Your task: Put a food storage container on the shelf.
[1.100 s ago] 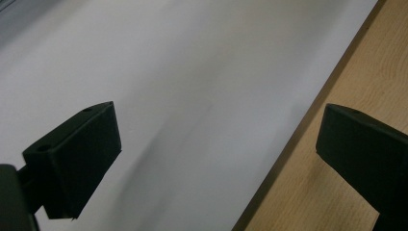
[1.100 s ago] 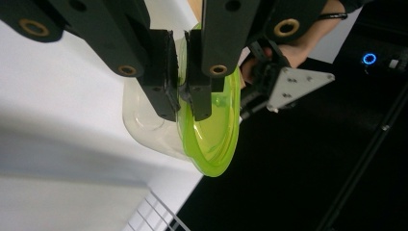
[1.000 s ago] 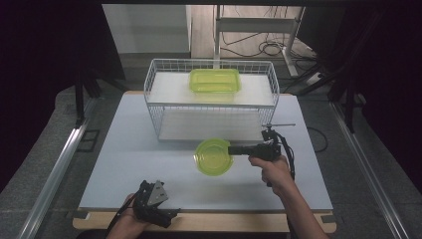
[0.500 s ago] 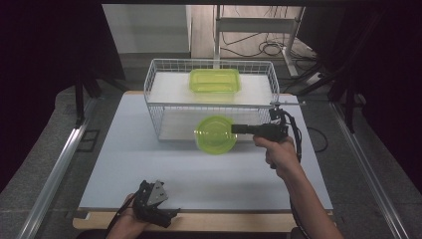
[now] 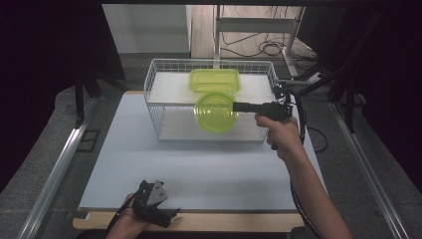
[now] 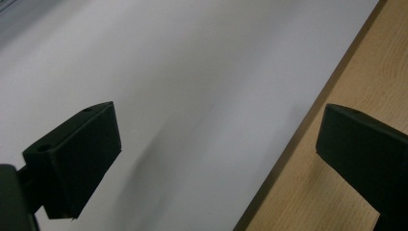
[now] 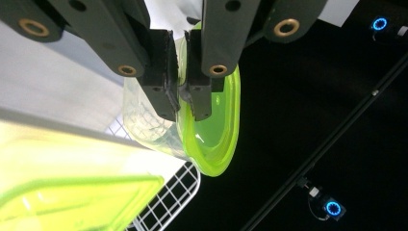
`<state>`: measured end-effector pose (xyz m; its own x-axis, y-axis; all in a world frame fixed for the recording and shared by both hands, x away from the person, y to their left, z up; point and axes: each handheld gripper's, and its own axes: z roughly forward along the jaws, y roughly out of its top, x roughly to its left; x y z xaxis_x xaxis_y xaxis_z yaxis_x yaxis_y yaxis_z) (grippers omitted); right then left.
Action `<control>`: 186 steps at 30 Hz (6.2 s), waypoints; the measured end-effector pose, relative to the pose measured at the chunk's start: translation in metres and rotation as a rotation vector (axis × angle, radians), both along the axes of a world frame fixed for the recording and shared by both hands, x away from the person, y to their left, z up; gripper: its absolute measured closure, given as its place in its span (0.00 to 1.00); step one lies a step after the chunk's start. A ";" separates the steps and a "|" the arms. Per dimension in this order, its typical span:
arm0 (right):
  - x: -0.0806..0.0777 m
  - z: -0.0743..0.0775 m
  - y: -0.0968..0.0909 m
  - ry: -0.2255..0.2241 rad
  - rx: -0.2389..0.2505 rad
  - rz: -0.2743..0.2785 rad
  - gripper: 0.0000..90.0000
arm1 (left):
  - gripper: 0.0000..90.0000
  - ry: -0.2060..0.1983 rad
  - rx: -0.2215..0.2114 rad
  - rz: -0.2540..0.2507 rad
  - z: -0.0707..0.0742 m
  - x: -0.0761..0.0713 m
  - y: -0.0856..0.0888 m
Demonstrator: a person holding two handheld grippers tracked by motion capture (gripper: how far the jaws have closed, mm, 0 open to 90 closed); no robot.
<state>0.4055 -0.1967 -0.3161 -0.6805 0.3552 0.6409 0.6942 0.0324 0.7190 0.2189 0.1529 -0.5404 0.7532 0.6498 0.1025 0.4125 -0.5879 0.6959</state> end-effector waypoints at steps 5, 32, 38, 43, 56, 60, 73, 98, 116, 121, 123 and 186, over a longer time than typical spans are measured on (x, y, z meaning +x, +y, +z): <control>0.007 0.011 0.003 -0.013 0.007 -0.014 0.93 | 0.02 0.000 0.000 -0.001 0.000 0.000 0.000; 0.070 0.050 0.022 -0.015 -0.035 -0.161 0.93 | 0.02 -0.010 -0.033 0.023 0.004 0.001 0.007; 0.082 0.047 0.024 0.001 -0.039 -0.183 0.93 | 0.02 -0.009 -0.024 0.012 0.003 0.000 0.006; 0.087 0.049 0.025 0.031 -0.043 -0.186 0.92 | 0.02 -0.005 -0.022 0.012 0.003 0.000 0.006; 0.092 0.055 0.035 -0.001 -0.191 -0.278 0.81 | 0.02 0.002 -0.007 0.001 0.001 0.000 0.004; 0.095 0.054 0.035 0.000 -0.204 -0.286 0.81 | 0.02 0.004 -0.005 -0.001 0.001 0.000 0.004; 0.100 0.053 0.042 0.011 -0.227 -0.279 0.74 | 0.02 0.008 0.011 -0.008 -0.001 0.000 0.002; 0.086 0.052 0.037 -0.110 -0.226 -0.273 0.36 | 0.02 -0.011 -0.004 0.007 0.002 0.000 0.003; 0.048 0.040 0.019 -0.218 -0.267 -0.238 0.30 | 0.02 -0.015 -0.038 0.011 0.003 0.001 0.005; 0.037 0.031 0.018 -0.238 -0.281 -0.219 0.28 | 0.02 -0.033 -0.056 0.009 0.002 0.001 0.006; 0.033 0.028 0.019 -0.255 -0.301 -0.215 0.28 | 0.02 -0.038 -0.058 0.009 0.002 0.001 0.006; -0.085 -0.171 -0.013 -0.408 -0.587 -0.135 0.06 | 0.01 -0.049 -0.039 -0.005 -0.002 0.001 0.007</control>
<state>0.3203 -0.2092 -0.4874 -0.7508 0.6602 0.0234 0.3992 0.4252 0.8123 0.2204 0.1594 -0.5421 0.7511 0.6503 0.1139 0.3744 -0.5615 0.7379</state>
